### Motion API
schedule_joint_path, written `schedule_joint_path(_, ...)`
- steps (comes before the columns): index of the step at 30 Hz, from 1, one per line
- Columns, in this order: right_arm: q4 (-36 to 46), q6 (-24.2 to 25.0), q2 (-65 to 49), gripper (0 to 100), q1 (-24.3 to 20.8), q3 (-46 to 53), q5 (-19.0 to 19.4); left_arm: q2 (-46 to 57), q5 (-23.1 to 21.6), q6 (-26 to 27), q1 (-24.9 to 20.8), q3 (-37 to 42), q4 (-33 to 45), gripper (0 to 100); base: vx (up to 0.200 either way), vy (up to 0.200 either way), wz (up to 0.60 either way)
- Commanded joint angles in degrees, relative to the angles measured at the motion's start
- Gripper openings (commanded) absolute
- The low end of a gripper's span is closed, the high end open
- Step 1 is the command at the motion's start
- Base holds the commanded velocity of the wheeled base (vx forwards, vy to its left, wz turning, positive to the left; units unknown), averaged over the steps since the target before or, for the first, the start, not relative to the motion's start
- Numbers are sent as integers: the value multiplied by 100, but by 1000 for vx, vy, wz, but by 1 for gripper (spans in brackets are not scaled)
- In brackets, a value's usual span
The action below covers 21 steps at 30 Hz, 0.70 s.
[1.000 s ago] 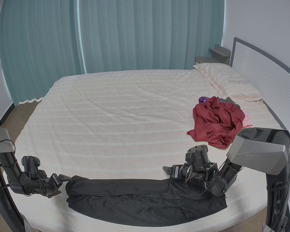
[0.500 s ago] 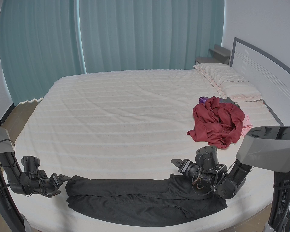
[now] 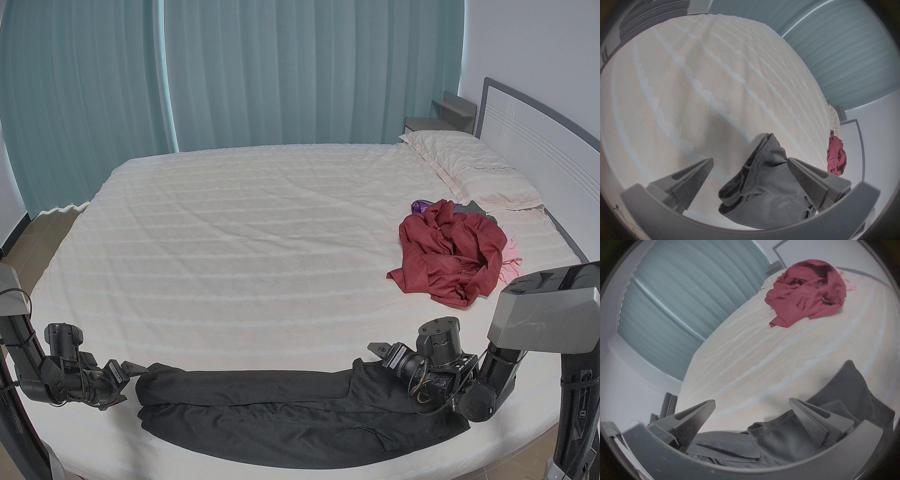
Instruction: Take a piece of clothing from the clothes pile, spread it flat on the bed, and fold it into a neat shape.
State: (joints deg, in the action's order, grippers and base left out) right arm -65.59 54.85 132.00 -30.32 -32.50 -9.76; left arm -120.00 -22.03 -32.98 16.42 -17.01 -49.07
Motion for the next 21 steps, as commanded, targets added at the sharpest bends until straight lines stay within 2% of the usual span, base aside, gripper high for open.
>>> schedule_joint_path(1,-16,9,63,100,140,95,-8,3,-38,10,1,48,-24,100,0,0,0)
schedule_joint_path(7,-262,-18,-8,100,395,288,-25,39,-56,19,-51,57,-94,100,0,0,0)
schedule_joint_path(12,-666,-44,-403,100,413,552,-8,276,50,63,-341,-13,-112,100,0,0,0)
schedule_joint_path(16,-728,-88,-799,100,421,824,-8,144,296,925,-658,-48,-85,100,0,0,0)
schedule_joint_path(17,-728,-106,-930,100,448,886,1,-76,489,1329,-807,-57,-112,100,0,0,0)
schedule_joint_path(21,-728,-167,-1089,100,474,991,10,-401,893,1575,-1176,-145,-121,100,0,0,0)
